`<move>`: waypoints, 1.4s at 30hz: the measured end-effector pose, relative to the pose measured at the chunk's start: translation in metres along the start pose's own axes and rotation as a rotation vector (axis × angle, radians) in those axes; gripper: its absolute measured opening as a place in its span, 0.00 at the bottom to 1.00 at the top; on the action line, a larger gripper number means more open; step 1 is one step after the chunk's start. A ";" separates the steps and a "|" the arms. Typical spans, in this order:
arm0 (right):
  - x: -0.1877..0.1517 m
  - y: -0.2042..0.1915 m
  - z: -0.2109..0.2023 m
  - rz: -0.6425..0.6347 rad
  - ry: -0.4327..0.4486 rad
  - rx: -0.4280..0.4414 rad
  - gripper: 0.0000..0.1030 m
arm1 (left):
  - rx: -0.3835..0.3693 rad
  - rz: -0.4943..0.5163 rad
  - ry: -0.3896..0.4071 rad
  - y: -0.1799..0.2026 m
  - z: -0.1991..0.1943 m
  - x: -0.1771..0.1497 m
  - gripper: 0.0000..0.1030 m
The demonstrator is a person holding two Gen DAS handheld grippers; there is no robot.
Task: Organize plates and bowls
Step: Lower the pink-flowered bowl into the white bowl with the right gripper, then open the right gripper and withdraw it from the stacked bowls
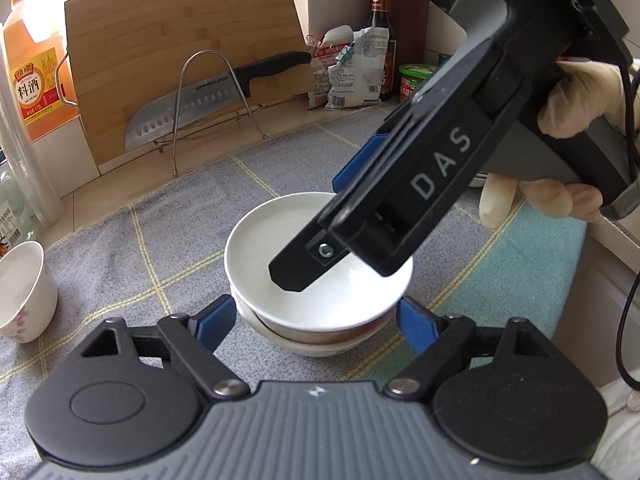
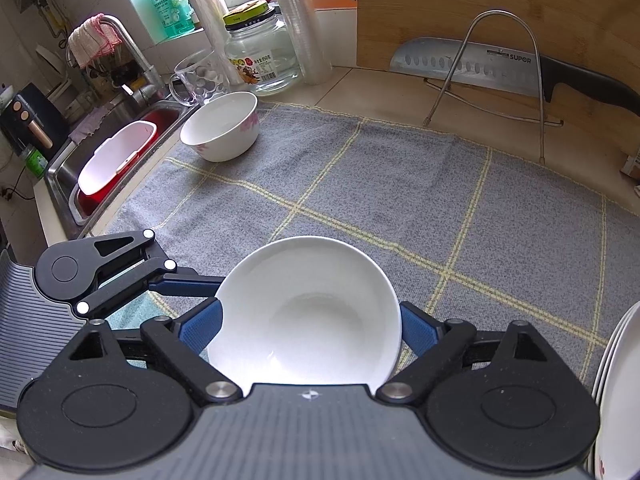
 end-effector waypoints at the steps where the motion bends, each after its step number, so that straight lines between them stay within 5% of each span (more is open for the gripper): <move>1: 0.001 0.000 -0.001 -0.010 0.013 -0.012 1.00 | -0.001 0.005 0.016 0.001 -0.003 0.002 0.91; 16: 0.010 0.002 -0.007 -0.012 0.062 -0.064 1.00 | 0.009 -0.006 0.039 -0.006 -0.015 0.003 0.91; 25: 0.021 -0.011 -0.013 0.008 0.124 -0.167 1.00 | 0.032 -0.021 0.047 -0.030 -0.037 -0.018 0.92; 35: 0.026 -0.037 -0.014 -0.048 0.174 -0.280 1.00 | 0.218 -0.164 0.071 -0.078 -0.072 -0.040 0.92; 42: 0.038 -0.052 -0.026 -0.138 0.268 -0.231 1.00 | 0.375 -0.321 0.074 -0.097 -0.094 -0.048 0.92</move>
Point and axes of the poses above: each gripper's, at about its wrist camera, not at the fingertips, and z roughly the way its jaws point, y to its right, x to its top, the point moved 8 cm from there along z, roughly the way its jaws point, and after that the axes turned 12 degrees about -x, right-handed, at the moved point
